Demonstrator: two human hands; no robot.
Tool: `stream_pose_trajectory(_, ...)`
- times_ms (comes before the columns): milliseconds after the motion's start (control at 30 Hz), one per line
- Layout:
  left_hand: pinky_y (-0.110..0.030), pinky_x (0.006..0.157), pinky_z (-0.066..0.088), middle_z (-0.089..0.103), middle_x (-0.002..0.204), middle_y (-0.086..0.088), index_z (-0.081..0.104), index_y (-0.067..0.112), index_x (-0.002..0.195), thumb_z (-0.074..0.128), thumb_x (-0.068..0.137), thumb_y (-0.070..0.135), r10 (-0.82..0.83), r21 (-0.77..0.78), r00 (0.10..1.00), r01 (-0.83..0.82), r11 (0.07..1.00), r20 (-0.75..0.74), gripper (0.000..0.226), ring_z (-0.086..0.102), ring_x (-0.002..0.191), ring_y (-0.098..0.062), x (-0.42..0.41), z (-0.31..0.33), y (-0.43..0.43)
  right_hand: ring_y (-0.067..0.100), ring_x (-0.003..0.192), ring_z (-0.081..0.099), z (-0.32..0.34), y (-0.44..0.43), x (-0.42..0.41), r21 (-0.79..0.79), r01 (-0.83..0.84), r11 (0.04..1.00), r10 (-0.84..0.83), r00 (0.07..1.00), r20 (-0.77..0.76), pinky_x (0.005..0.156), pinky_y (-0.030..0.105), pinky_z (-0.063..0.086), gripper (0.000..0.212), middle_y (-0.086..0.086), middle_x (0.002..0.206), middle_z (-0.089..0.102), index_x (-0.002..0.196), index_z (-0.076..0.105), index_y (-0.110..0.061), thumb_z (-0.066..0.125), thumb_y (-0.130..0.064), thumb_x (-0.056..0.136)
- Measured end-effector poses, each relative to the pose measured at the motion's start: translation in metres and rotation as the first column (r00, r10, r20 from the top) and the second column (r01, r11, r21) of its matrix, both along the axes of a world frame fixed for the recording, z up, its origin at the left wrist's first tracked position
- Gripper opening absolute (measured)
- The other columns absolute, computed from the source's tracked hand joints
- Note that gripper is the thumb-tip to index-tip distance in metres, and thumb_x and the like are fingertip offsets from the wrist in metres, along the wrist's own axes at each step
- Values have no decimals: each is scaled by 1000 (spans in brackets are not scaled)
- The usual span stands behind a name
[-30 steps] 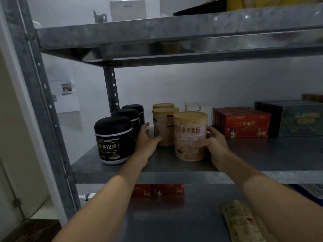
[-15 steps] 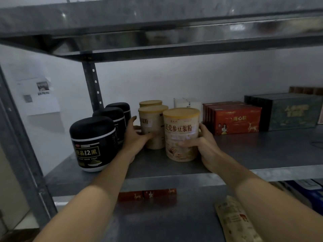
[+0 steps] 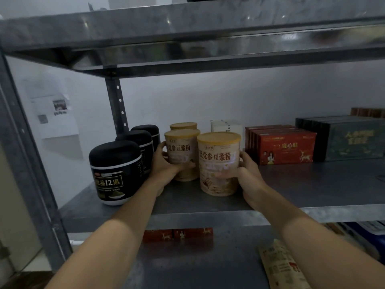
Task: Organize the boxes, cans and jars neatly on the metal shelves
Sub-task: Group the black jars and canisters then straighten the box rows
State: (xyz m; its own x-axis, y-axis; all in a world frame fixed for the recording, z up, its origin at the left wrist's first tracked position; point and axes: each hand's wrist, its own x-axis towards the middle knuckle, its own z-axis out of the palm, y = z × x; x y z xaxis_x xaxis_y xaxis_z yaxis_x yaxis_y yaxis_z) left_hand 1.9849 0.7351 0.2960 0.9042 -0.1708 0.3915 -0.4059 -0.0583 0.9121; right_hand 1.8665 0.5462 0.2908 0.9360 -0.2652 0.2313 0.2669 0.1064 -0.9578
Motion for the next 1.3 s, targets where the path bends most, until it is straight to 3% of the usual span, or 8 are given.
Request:
stream_pose_trajectory(133,-29,89,46,50,140,-3,23,28,151,76,71,-9,-80,-28,996,79,996,-42,103,48,122,-15,3,-2,4,23,116,58,0,-1,-1,-11,5,1000,-5,1000,1,100,49,47,108,3,122,65,133,50,-19,87,-13,32)
stream_pose_trajectory(267,-22,79,48,50,133,0,26,28,149,89,61,3,-49,-17,999,49,999,-2,110,50,113,-11,1,-3,1,21,115,59,0,0,-2,-18,13,1000,-13,1000,3,99,47,47,110,2,122,65,134,49,-20,87,-14,32)
stream_pose_trajectory(400,-28,84,49,48,131,2,28,28,147,91,58,9,-25,-21,1000,25,999,18,111,49,113,-13,3,-4,1,22,117,57,0,0,-1,-29,15,999,-15,1000,-6,101,49,45,113,2,124,65,135,48,-21,91,-15,30)
stream_pose_trajectory(633,-30,91,47,44,146,-5,20,35,151,82,69,-3,-56,-28,998,55,998,-42,110,45,130,-17,12,-6,3,21,119,55,0,1,-2,-39,27,999,-27,1000,1,102,48,45,114,2,127,62,138,46,-21,89,-20,33)
stream_pose_trajectory(767,-28,90,46,42,148,-6,18,33,152,82,68,-2,-73,-18,997,73,997,-33,111,43,132,-20,12,-5,0,22,120,55,0,0,-2,-42,24,999,-25,1000,-5,102,48,45,114,2,127,62,139,46,-20,92,-15,35)
stream_pose_trajectory(933,-40,101,46,41,149,-5,18,35,153,81,72,0,-65,22,997,66,998,-31,108,42,134,-23,17,-4,-1,22,119,56,-1,0,-1,-39,32,999,-32,999,-5,102,48,45,108,2,126,63,137,47,-20,88,-15,38)
stream_pose_trajectory(1067,-37,99,46,41,149,-5,15,35,153,77,75,-2,-76,30,997,77,997,-28,106,42,133,-23,16,-4,-1,21,117,58,-2,0,1,-36,37,999,-37,999,5,101,47,47,105,2,124,64,135,48,-20,88,-14,38)
stream_pose_trajectory(1300,-44,105,43,37,152,-5,15,36,153,75,77,-2,-122,12,992,123,992,-44,104,40,135,-24,15,-4,0,21,118,57,-3,-1,3,-45,42,998,-42,999,12,102,48,46,105,2,125,64,135,48,-20,88,-15,38)
